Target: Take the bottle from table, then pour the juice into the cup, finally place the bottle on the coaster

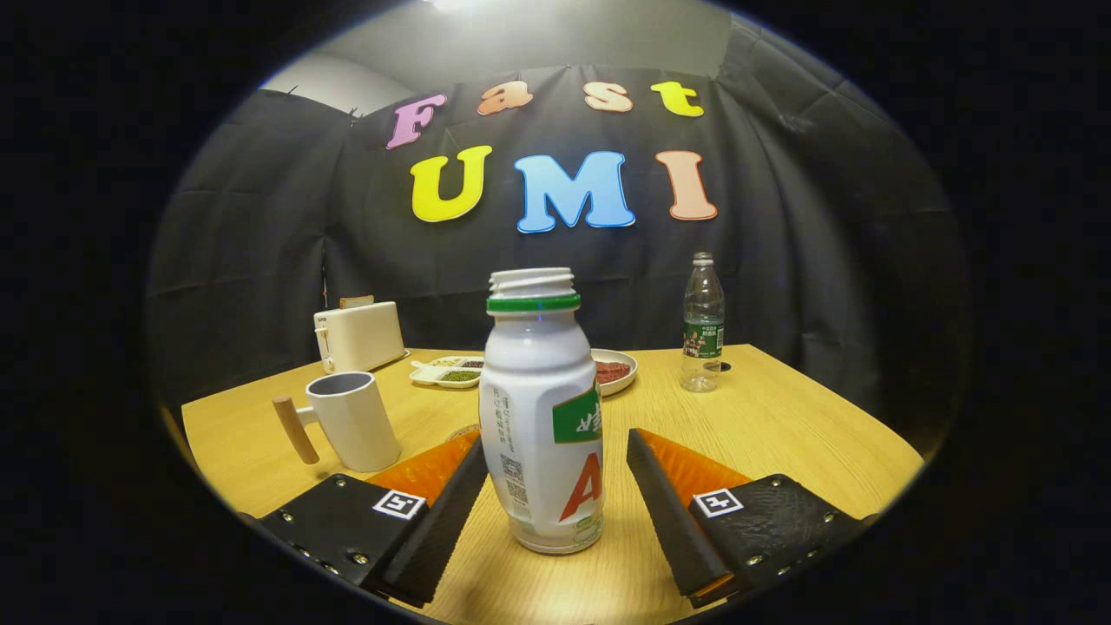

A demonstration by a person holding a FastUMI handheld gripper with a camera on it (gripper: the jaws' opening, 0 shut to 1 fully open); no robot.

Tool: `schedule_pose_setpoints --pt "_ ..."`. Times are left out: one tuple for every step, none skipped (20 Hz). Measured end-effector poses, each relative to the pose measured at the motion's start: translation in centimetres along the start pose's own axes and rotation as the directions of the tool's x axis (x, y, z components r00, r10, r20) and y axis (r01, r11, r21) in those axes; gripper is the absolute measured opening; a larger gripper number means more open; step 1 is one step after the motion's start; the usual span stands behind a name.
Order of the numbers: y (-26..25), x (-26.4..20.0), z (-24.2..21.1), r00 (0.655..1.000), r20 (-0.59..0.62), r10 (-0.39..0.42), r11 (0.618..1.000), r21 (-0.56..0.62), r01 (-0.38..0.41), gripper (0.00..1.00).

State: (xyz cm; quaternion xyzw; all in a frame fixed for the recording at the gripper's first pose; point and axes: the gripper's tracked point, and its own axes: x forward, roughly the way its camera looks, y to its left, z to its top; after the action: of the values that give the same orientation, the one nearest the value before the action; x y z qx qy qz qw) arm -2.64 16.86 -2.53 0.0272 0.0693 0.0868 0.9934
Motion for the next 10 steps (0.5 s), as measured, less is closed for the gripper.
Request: schedule_pose_setpoints --pt "-0.12 0.04 -0.20 1.000 -0.007 -0.001 1.000 0.001 0.001 0.97" --pt "-0.11 0.11 -0.23 1.000 -0.010 0.003 1.000 0.005 -0.003 0.95" --pt "-0.17 0.26 -0.20 1.000 -0.010 -0.003 1.000 0.008 0.003 0.92" --pt "-0.18 0.44 -0.32 1.000 -0.015 -0.007 1.000 0.009 0.007 0.85" --pt "-0.15 0.47 -0.31 1.000 -0.018 -0.009 1.000 0.002 0.009 0.80" --pt "-0.18 0.58 -0.46 1.000 -0.023 -0.013 1.000 -0.008 0.013 0.77" --pt "-0.13 0.51 -0.40 1.000 -0.026 -0.014 1.000 -0.014 0.014 0.75" --pt "-0.13 0.50 -0.30 1.000 -0.027 -0.017 1.000 -0.014 0.016 0.75" --pt "-0.20 0.35 -0.43 0.999 -0.027 -0.020 1.000 -0.014 0.019 0.75" --pt "-0.16 0.43 -0.25 0.999 -0.028 -0.019 1.000 -0.021 0.018 0.71"
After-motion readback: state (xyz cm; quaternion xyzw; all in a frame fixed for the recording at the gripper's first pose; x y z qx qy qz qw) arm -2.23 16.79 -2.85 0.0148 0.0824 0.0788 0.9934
